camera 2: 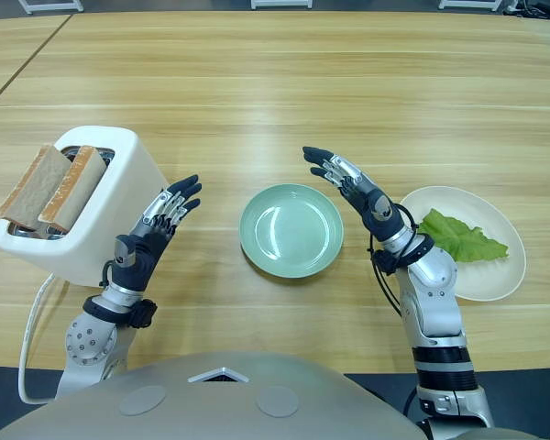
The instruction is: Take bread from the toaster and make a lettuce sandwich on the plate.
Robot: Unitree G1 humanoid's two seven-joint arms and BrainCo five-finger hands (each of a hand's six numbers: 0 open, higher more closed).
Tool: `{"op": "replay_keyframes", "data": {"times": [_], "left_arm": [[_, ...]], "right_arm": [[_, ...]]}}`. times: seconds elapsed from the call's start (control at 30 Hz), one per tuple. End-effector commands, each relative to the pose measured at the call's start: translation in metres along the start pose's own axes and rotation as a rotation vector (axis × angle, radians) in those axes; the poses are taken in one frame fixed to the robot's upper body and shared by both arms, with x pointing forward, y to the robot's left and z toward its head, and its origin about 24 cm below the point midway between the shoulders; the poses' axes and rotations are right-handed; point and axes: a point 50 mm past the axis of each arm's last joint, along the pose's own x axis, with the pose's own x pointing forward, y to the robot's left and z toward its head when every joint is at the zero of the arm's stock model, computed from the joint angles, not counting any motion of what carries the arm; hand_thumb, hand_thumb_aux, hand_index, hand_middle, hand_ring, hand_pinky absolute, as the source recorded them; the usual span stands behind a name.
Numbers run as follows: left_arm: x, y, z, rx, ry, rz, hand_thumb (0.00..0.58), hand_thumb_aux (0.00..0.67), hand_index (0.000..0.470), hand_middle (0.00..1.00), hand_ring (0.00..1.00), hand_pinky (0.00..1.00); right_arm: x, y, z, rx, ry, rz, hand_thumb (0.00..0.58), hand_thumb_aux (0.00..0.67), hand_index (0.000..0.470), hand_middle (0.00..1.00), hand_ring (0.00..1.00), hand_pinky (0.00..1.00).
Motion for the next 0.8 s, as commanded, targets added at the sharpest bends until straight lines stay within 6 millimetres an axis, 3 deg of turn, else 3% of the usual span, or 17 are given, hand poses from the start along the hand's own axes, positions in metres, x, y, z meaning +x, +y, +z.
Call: {"op": "replay_keyframes", "data": {"times": [0.03,0.2,0.33,0.4,0.47,0.53,0.57,0.6,0.63,0.67,0.73,0.8], "left_arm": [[0.001,-0.003,-0.002,-0.015,0.019,-0.028,0.000,0.000,0.000,0.00,0.00,0.00],[0.002,-0.009,0.005,-0.076,-0.008,-0.056,0.000,0.000,0.000,0.00,0.00,0.00],[0.008,-0.012,0.086,-0.290,-0.280,-0.014,0.000,0.000,0.000,0.00,0.00,0.00],[0.006,0.011,0.108,-0.081,-0.288,0.063,0.000,0.000,0.000,0.00,0.00,0.00],[-0.001,0.044,0.125,0.238,-0.249,0.186,0.000,0.000,0.000,0.00,0.00,0.00],[-0.009,0.069,0.139,0.555,-0.166,0.301,0.194,0.123,0.087,0.00,0.00,0.00],[-0.012,0.078,0.143,0.658,-0.122,0.345,0.187,0.118,0.083,0.00,0.00,0.00],[-0.016,0.090,0.144,0.822,-0.054,0.389,0.049,0.029,0.020,0.00,0.00,0.00],[-0.020,0.101,0.142,0.940,0.024,0.424,0.000,0.000,0.000,0.00,0.00,0.00],[-0.025,0.110,0.140,1.027,0.098,0.444,0.000,0.000,0.000,0.00,0.00,0.00],[-0.037,0.129,0.128,1.173,0.294,0.446,0.071,0.042,0.029,0.00,0.00,0.00],[-0.047,0.141,0.119,1.247,0.426,0.446,0.071,0.042,0.029,0.00,0.00,0.00]], "right_arm": [[-0.002,-0.002,0.001,-0.004,0.006,-0.002,0.000,0.000,0.000,0.00,0.00,0.00],[-0.002,-0.001,0.001,-0.005,0.008,-0.004,0.000,0.000,0.000,0.00,0.00,0.00],[-0.002,-0.001,-0.001,-0.005,0.013,-0.009,0.000,0.000,0.000,0.00,0.00,0.00],[-0.002,-0.001,-0.001,-0.006,0.015,-0.012,0.000,0.000,0.000,0.00,0.00,0.00],[-0.003,0.001,0.000,-0.008,0.016,-0.020,0.000,0.000,0.000,0.00,0.00,0.00],[-0.002,0.002,0.000,-0.010,0.016,-0.022,0.000,0.000,0.000,0.00,0.00,0.00],[-0.002,0.002,0.000,-0.010,0.015,-0.019,0.000,0.000,0.000,0.00,0.00,0.00],[-0.001,0.002,0.000,-0.011,0.014,-0.017,0.000,0.000,0.000,0.00,0.00,0.00],[-0.001,0.002,0.001,-0.012,0.014,-0.016,0.000,0.000,0.000,0.00,0.00,0.00],[-0.001,0.002,0.001,-0.013,0.013,-0.013,0.000,0.000,0.000,0.00,0.00,0.00],[-0.001,0.002,0.001,-0.014,0.012,-0.011,0.000,0.000,0.000,0.00,0.00,0.00],[-0.002,0.001,0.002,-0.017,0.013,-0.014,0.000,0.000,0.000,0.00,0.00,0.00]]}}
